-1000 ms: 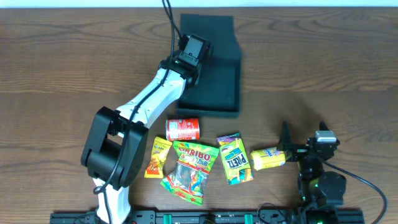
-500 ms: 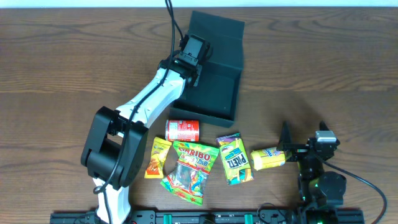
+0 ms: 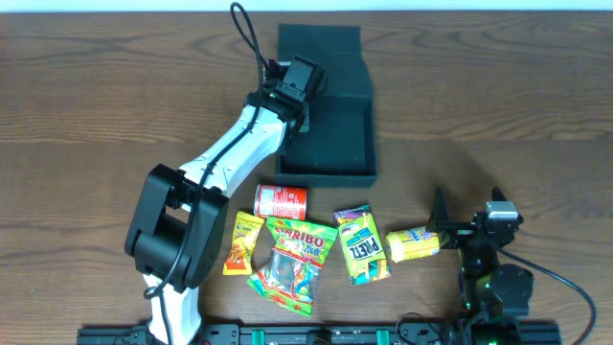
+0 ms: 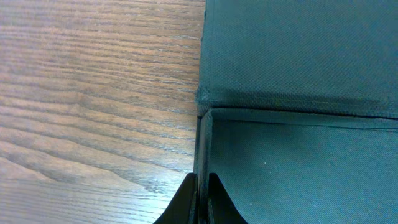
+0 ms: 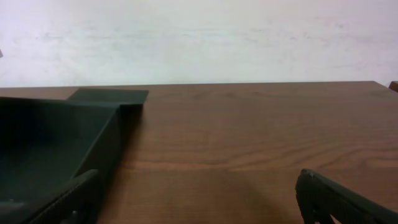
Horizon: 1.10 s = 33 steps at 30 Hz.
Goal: Pack container
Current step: 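Push the box with the left gripper, rotating it upright, then move the left gripper down over the green Haribo bag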
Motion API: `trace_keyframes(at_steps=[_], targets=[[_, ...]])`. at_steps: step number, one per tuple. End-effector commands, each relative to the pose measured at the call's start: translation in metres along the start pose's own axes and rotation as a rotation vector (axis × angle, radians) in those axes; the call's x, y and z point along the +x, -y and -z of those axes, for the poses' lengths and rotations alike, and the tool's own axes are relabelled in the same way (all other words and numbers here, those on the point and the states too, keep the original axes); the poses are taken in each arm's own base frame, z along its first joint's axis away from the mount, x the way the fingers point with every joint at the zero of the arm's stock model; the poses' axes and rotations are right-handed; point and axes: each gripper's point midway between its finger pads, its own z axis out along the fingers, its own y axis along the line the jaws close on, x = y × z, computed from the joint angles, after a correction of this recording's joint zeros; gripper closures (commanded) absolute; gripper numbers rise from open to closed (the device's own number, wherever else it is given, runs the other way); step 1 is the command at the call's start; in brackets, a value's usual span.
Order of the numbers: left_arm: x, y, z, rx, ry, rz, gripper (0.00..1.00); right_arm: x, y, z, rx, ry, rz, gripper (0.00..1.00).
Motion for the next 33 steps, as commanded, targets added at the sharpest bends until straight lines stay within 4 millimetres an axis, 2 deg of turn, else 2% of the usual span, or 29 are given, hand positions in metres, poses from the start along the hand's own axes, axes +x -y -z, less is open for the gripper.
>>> trace_keyframes(at_steps=[1, 6, 9, 11, 13, 18, 21, 23, 25, 27, 28, 29, 30, 33], targets=[[-0.009, 0.000, 0.001, 0.001, 0.027, 0.075, 0.94, 0.001, -0.003, 0.000, -0.012, -0.002, -0.007, 0.01], [-0.006, -0.002, 0.001, -0.007, 0.015, 0.047, 0.93, 0.001, -0.003, 0.000, -0.012, -0.002, -0.007, 0.01], [-0.007, -0.002, 0.001, -0.010, 0.017, 0.029, 0.74, 0.001, -0.003, 0.000, -0.012, -0.001, -0.007, 0.01], [-0.011, -0.007, 0.001, -0.040, 0.042, 0.032, 0.70, 0.001, -0.003, 0.000, -0.012, -0.002, -0.007, 0.01], [-0.020, -0.015, 0.002, -0.089, 0.087, 0.035, 0.59, 0.001, -0.003, 0.000, -0.012, -0.002, -0.007, 0.01], [-0.041, -0.027, 0.017, -0.161, 0.169, -0.008, 0.58, 0.001, -0.003, 0.000, -0.012, -0.002, -0.007, 0.01], [-0.052, -0.025, 0.046, -0.142, 0.183, -0.039, 0.58, 0.001, -0.003, 0.000, -0.012, -0.002, -0.007, 0.01], [-0.056, -0.020, 0.075, -0.098, 0.172, -0.070, 0.57, 0.001, -0.003, 0.000, -0.012, -0.001, -0.007, 0.01], [-0.049, -0.014, 0.106, -0.025, 0.125, -0.135, 0.50, 0.001, -0.003, 0.000, -0.012, -0.001, -0.007, 0.01], [-0.032, -0.012, 0.137, 0.045, 0.049, -0.199, 0.38, 0.001, -0.003, 0.000, -0.012, -0.002, -0.007, 0.01], [-0.017, -0.013, 0.153, 0.086, -0.008, -0.218, 0.23, 0.001, -0.003, 0.000, -0.012, -0.001, -0.007, 0.01], [-0.005, -0.015, 0.162, 0.111, -0.051, -0.226, 0.15, 0.001, -0.003, 0.000, -0.012, -0.001, -0.007, 0.01], [0.011, -0.018, 0.175, 0.147, -0.114, -0.234, 0.02, 0.001, -0.003, 0.000, -0.012, -0.002, -0.007, 0.01], [0.054, -0.028, 0.203, 0.198, -0.290, -0.189, 0.04, 0.001, -0.003, 0.000, -0.012, -0.002, -0.007, 0.01]])
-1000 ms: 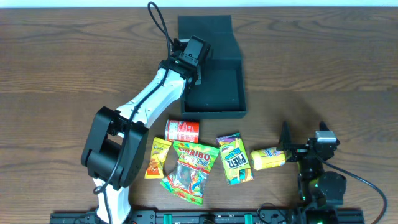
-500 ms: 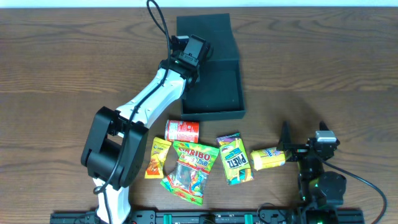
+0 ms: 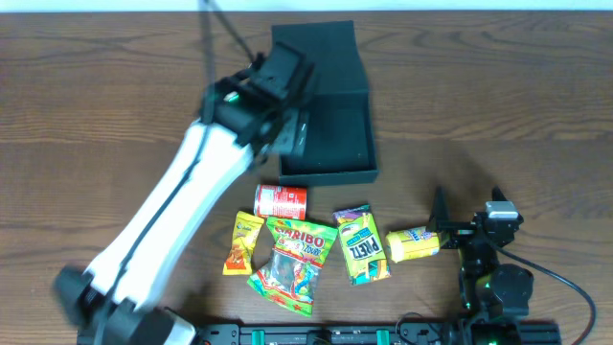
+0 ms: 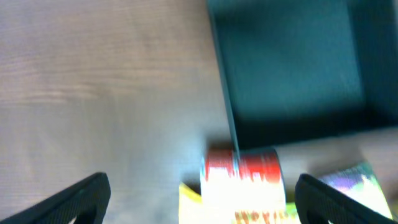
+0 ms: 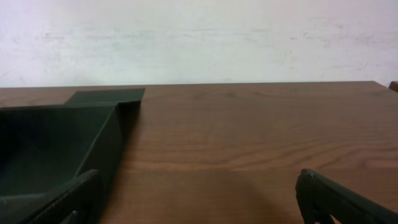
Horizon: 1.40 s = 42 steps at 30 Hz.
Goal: Pack container
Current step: 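Move the left gripper down over the green Haribo bag, then grasp the green Haribo bag with the left gripper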
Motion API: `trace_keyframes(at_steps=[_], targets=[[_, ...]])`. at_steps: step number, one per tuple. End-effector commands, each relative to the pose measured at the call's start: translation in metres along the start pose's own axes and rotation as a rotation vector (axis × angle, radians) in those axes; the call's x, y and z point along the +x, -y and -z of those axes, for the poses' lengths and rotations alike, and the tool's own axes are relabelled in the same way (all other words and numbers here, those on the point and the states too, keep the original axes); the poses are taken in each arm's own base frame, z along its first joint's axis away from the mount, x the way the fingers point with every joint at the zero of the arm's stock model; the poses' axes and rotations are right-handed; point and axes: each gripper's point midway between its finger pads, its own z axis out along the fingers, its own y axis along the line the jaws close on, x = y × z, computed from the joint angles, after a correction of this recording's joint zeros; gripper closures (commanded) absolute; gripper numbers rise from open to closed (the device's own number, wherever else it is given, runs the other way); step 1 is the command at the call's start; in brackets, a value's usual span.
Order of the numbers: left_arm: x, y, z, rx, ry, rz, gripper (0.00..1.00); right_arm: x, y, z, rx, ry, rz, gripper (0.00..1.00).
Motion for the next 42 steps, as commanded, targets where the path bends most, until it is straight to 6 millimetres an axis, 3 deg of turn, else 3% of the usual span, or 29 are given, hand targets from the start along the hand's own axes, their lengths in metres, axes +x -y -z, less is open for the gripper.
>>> trace_keyframes(at_steps=[1, 4, 10, 14, 19, 23, 28, 32, 42], targets=[[0.041, 0.014, 0.014, 0.124, -0.167, 0.061, 0.04, 0.001, -0.003, 0.000, -0.012, -0.002, -0.007, 0.01], [0.066, 0.005, 0.020, 0.035, -0.213, 0.105, 0.05, 0.001, -0.003, 0.000, -0.012, -0.002, -0.007, 0.01], [0.122, 0.039, 0.022, -0.015, -0.192, -0.079, 0.05, 0.001, -0.003, 0.000, -0.012, -0.002, -0.007, 0.01], [0.176, 0.046, 0.024, -0.035, -0.261, -0.120, 0.05, 0.001, -0.003, 0.000, -0.012, -0.002, -0.007, 0.01], [0.216, 0.052, 0.024, 0.024, -0.233, -0.154, 0.05, 0.001, -0.003, 0.000, -0.012, -0.002, -0.007, 0.01], [0.229, 0.073, 0.009, 0.162, -0.126, -0.173, 0.05, 0.001, -0.003, 0.000, -0.012, -0.002, -0.007, 0.01], [0.247, 0.064, -0.036, 0.139, -0.091, -0.101, 0.05, 0.001, -0.003, 0.000, -0.012, -0.002, -0.007, 0.01], [0.255, 0.072, -0.059, 0.180, -0.076, -0.153, 0.05, 0.001, -0.003, 0.000, -0.012, -0.002, -0.007, 0.01], [0.246, 0.080, -0.087, 0.183, -0.129, -0.173, 0.05, 0.001, -0.003, 0.000, -0.012, -0.002, -0.007, 0.01]])
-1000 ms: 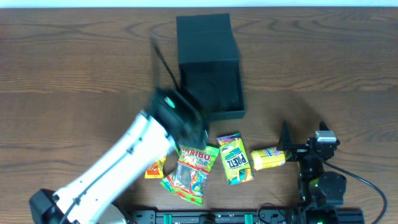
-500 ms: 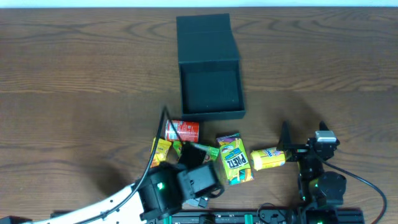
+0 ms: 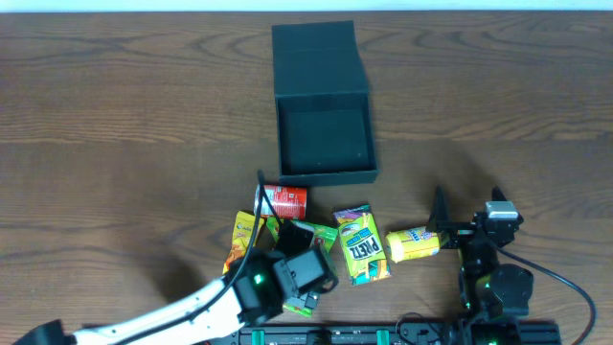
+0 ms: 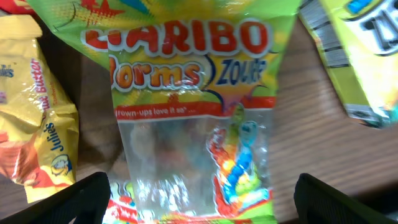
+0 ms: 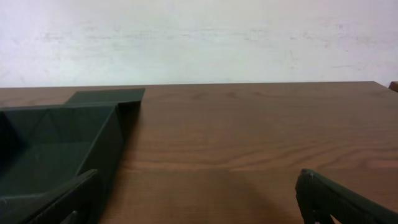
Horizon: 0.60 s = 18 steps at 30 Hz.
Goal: Pack container
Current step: 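Grasp the green Haribo bag with the left gripper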
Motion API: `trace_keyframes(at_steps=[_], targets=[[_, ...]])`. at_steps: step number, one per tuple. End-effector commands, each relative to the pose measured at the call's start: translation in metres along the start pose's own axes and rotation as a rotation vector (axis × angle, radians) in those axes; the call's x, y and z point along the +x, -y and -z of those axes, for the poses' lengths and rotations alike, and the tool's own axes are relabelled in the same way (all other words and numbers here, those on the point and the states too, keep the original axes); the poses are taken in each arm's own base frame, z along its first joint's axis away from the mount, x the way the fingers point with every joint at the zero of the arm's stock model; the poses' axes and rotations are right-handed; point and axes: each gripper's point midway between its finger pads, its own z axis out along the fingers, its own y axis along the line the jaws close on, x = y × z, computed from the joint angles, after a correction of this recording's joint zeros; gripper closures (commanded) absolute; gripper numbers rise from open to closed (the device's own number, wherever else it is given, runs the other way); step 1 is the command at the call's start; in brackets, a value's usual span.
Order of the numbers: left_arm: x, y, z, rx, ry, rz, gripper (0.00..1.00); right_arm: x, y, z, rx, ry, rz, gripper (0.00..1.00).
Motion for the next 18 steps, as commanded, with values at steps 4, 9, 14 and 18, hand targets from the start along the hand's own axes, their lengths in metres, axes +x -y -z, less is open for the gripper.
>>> trace_keyframes(at_steps=[4, 9, 14, 18], targets=[[0.004, -0.005, -0.024, -0.033, -0.092, -0.006, 0.05, 0.001, -0.003, 0.000, -0.012, -0.001, -0.007, 0.01], [-0.001, 0.001, -0.039, -0.031, -0.085, -0.032, 0.05, 0.001, -0.003, 0.000, -0.012, -0.002, -0.007, 0.01], [0.001, -0.006, -0.053, -0.093, -0.096, -0.049, 0.05, 0.001, -0.003, 0.000, -0.012, -0.002, -0.007, 0.01], [0.003, -0.007, -0.062, -0.108, -0.112, -0.040, 0.04, 0.001, -0.003, 0.000, -0.012, -0.001, -0.007, 0.01]])
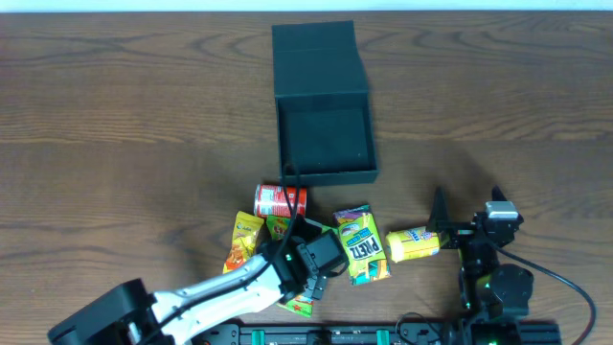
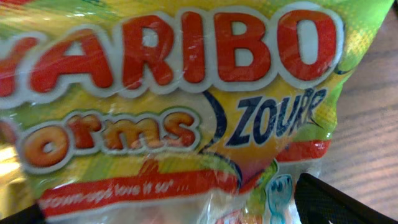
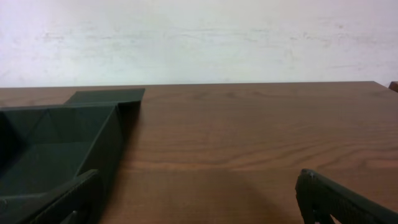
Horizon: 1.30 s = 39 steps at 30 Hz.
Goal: Pack container
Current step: 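Grasp the green Haribo bag with the left gripper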
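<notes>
The black box lies open with its lid folded back, and nothing shows inside it. In front of it lie a red can, a yellow Julie's packet, a green-yellow Haribo worms bag, a green packet and a yellow packet. My left gripper is open and low over the Haribo bag, hiding most of it from overhead. In its wrist view the left gripper has the bag between its wide-apart fingers. My right gripper is open and holds nothing.
The right arm rests at the front right of the wooden table, just right of the yellow packet. The snacks lie close together, some overlapping. In the right wrist view the box's wall stands at the left.
The left gripper has come lower onto the Haribo bag, which now fills its wrist view. It stays open. The right arm and the other snacks have not moved.
At first my left gripper was shut on the box's left wall near the hinge. Then it was open and off the box, which sat slightly further left. Later it hung open above the Haribo bag, and now it is close over that bag.
</notes>
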Motion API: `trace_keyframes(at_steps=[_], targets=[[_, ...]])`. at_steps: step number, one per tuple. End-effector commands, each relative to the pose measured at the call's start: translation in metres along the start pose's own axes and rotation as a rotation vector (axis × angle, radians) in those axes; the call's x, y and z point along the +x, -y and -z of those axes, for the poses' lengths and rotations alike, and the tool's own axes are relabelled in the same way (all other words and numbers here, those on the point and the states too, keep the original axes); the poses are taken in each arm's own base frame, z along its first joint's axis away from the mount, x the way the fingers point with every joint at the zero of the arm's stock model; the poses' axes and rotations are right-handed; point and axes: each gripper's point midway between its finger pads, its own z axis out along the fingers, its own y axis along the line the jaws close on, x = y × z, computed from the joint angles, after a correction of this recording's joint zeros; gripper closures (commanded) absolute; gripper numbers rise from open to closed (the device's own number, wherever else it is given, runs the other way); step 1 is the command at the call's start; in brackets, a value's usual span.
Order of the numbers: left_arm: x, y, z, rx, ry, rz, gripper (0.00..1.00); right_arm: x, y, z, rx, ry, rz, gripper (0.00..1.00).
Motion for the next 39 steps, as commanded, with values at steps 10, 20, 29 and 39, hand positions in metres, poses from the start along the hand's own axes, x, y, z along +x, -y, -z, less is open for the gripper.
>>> trace_keyframes(at_steps=[10, 20, 29, 39], targets=[[-0.009, -0.004, -0.009, -0.041, 0.035, 0.011, 0.29, 0.001, -0.003, 0.000, -0.012, -0.001, -0.007, 0.01], [-0.010, -0.003, -0.009, -0.037, 0.040, 0.012, 0.68, 0.001, -0.003, 0.000, -0.012, -0.002, -0.007, 0.01], [-0.014, -0.002, 0.009, -0.034, 0.041, 0.010, 0.82, 0.001, -0.003, 0.000, -0.012, -0.001, -0.007, 0.01], [-0.037, 0.006, 0.071, 0.024, 0.109, 0.021, 0.85, 0.001, -0.003, 0.000, -0.012, -0.002, -0.007, 0.01]])
